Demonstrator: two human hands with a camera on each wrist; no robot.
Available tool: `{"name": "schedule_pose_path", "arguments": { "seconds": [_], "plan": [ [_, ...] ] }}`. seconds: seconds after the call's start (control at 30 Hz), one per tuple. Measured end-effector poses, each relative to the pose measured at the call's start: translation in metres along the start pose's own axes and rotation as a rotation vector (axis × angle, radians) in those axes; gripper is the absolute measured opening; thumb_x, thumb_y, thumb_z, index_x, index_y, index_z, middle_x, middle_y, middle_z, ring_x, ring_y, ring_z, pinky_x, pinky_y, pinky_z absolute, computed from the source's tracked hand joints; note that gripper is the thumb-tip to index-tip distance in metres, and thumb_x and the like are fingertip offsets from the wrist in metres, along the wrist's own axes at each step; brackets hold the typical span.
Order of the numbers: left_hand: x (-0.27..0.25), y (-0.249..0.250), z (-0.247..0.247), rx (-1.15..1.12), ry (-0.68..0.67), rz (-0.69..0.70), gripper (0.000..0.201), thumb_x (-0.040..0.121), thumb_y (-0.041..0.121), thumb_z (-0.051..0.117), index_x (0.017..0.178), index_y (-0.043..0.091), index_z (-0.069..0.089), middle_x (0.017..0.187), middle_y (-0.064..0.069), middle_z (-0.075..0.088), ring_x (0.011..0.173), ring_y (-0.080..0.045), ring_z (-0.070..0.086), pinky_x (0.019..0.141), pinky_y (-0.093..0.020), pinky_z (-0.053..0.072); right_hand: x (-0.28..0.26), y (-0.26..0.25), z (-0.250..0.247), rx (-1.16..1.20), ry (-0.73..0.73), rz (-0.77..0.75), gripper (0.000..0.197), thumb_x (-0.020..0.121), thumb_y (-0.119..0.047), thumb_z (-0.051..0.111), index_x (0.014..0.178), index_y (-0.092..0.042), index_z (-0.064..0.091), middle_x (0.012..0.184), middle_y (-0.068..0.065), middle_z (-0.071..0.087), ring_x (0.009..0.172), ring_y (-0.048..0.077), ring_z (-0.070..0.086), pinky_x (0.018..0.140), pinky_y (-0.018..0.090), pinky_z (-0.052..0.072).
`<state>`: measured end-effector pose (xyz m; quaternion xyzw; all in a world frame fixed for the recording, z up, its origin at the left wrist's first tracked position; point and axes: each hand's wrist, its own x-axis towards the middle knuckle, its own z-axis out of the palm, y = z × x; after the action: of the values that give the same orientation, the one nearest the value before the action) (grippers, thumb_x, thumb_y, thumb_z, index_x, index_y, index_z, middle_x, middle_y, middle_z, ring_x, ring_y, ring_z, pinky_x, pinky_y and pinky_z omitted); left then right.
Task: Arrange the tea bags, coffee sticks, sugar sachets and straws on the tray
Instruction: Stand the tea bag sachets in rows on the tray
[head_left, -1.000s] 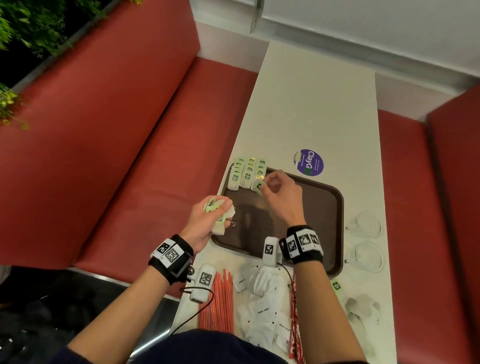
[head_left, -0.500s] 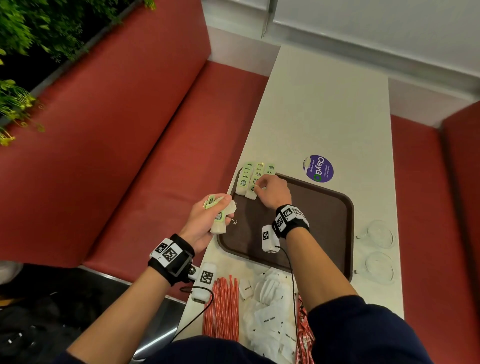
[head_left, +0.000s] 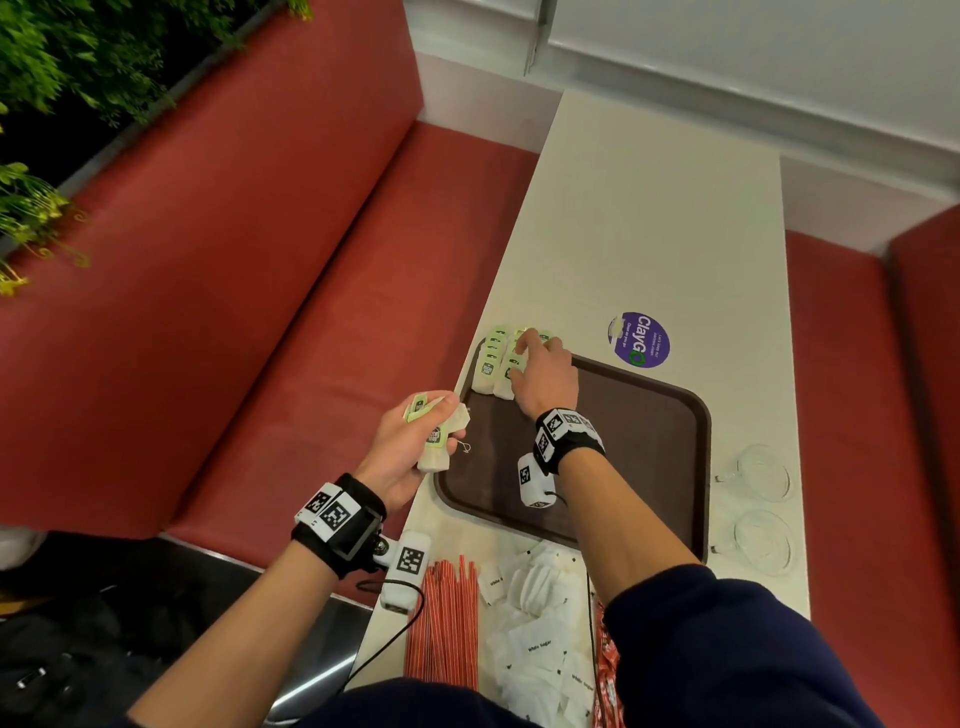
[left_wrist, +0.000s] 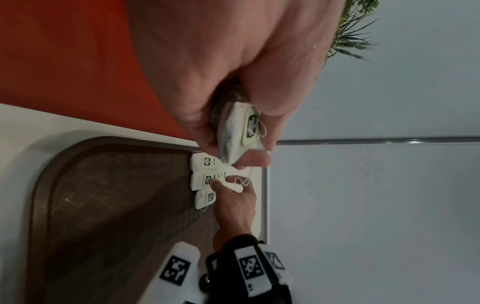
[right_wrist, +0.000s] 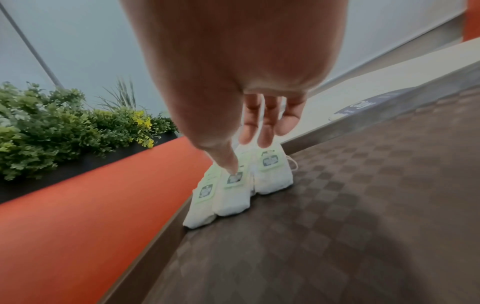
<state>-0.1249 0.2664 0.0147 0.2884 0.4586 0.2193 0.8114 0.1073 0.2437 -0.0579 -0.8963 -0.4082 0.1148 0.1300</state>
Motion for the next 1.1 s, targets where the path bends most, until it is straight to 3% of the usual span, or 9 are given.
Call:
{"name": "schedule_pose_path", "arguments": {
  "seconds": [0.1,0.27,0.5,0.6,0.67,0.77,0.9,1.0,1.1],
  "plan": [
    [-0.001,0.002,0.002,-0.018,-0.007,0.002,0.031,0.096,0.018,0.081,0.123,0.005,0.07,0.101,-0.016,0.076,0.077,-0.022,0.069,0.055,-0.025,0.057,-0.005,-0.001,0.006,-0.032,0.013,-0.043,0.019,0.097,-0.028,0.066,0.116,-0.026,0.067,0.123,0.009,0.059,0.116,0.035,0.056,0.091,0.046,0.049],
    [-0.005,0.005,0.007,-0.045,-0.026,-0.004,0.031,0.096,0.02,0.08,0.122,0.007,0.07,0.099,-0.014,0.077,0.077,-0.021,0.068,0.057,-0.024,0.058,-0.02,-0.004,-0.002,0.034,0.015,-0.043,0.024,0.1,-0.034,0.064,0.122,-0.029,0.072,0.127,0.007,0.061,0.12,0.032,0.056,0.097,0.047,0.05],
    [-0.01,0.002,0.011,-0.205,-0.098,-0.091,0.029,0.092,0.029,0.084,0.114,0.013,0.072,0.103,-0.009,0.073,0.074,-0.016,0.061,0.055,-0.022,0.052,-0.107,-0.046,-0.066,0.663,0.165,0.034,0.007,0.102,-0.042,0.065,0.102,-0.035,0.066,0.093,-0.011,0.069,0.082,0.007,0.065,0.076,0.028,0.052],
    [-0.012,-0.004,0.015,-0.217,-0.084,-0.079,0.029,0.095,0.024,0.082,0.119,0.012,0.07,0.103,-0.009,0.07,0.072,-0.013,0.059,0.049,-0.018,0.046,-0.154,-0.053,-0.078,0.909,0.096,0.088,0.013,0.104,-0.039,0.068,0.104,-0.028,0.062,0.097,-0.009,0.072,0.086,0.006,0.066,0.074,0.015,0.05],
    [-0.014,-0.008,0.021,-0.203,-0.061,-0.061,0.021,0.099,0.017,0.077,0.117,0.01,0.07,0.096,-0.008,0.069,0.069,-0.013,0.057,0.046,-0.018,0.042,-0.178,-0.049,-0.067,0.957,-0.006,0.116,0.012,0.104,-0.037,0.066,0.105,-0.027,0.059,0.103,-0.006,0.07,0.092,0.006,0.066,0.083,0.02,0.052],
    [-0.018,-0.014,0.029,-0.188,-0.072,-0.043,0.01,0.103,0.012,0.071,0.112,0.009,0.07,0.092,-0.008,0.068,0.069,-0.014,0.055,0.044,-0.018,0.038,-0.193,-0.031,-0.043,0.86,-0.098,0.137,0.007,0.1,-0.026,0.057,0.106,-0.03,0.057,0.11,-0.006,0.068,0.102,0.013,0.064,0.094,0.041,0.053],
    [-0.027,-0.022,0.028,-0.127,-0.064,-0.006,0.015,0.103,0.017,0.073,0.115,0.009,0.069,0.094,-0.008,0.071,0.069,-0.015,0.056,0.047,-0.02,0.041,-0.202,-0.015,-0.04,0.846,-0.16,0.205,0.013,0.102,-0.021,0.058,0.102,-0.032,0.066,0.101,-0.007,0.075,0.096,0.014,0.072,0.094,0.049,0.059],
    [-0.032,-0.027,0.022,-0.003,-0.051,0.052,0.022,0.1,0.022,0.076,0.117,0.011,0.069,0.102,-0.01,0.076,0.072,-0.016,0.061,0.052,-0.024,0.048,-0.208,-0.015,-0.047,1.053,-0.124,0.266,0.009,0.107,-0.031,0.063,0.103,-0.027,0.07,0.097,0.0,0.079,0.082,0.015,0.073,0.079,0.042,0.06],
    [-0.036,-0.032,0.021,0.068,-0.078,0.088,0.023,0.096,0.025,0.08,0.115,0.014,0.072,0.106,-0.011,0.077,0.087,-0.02,0.066,0.064,-0.031,0.053,-0.207,-0.022,-0.059,1.175,-0.1,0.244,0.02,0.108,-0.044,0.066,0.108,-0.025,0.071,0.097,0.003,0.077,0.08,0.016,0.071,0.073,0.033,0.056]
  ]
}}
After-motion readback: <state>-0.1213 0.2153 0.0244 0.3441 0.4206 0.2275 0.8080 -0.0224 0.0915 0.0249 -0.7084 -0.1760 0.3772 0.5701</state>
